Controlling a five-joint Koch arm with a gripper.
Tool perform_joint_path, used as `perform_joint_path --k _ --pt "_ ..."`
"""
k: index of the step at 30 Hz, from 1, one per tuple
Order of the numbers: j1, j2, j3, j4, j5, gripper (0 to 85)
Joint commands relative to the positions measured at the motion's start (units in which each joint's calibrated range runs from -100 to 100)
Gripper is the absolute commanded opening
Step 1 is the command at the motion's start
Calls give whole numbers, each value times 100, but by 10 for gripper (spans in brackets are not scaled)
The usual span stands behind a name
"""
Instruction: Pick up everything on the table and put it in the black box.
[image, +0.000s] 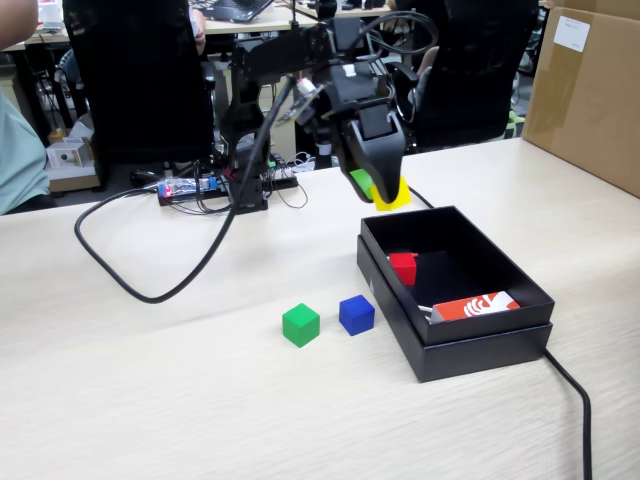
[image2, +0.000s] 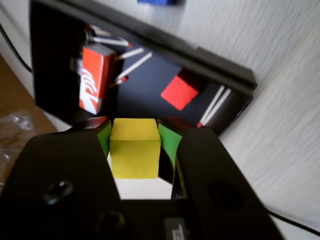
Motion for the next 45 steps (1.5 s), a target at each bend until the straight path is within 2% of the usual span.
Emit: perform_joint_path --k 1,8,11,15,20,25,26,31,33,36,45 --pt "186 660 659 -1 274 37" --pt "220 1796 623 -130 415 48" --pt "225 1945 577 -320 454 128" --pt "215 1957 351 -346 469 156" --pt "161 1830 206 -441 479 388" --pt "-44 694 450 -441 396 396" --pt "-357 29 677 -441 137 395" --pt "-967 17 523 -441 -352 396" --pt "-1089 419 432 -441 -444 420" --pt "-1221 1234 414 -441 -523 452" --pt "-1343 3081 831 -415 -508 456"
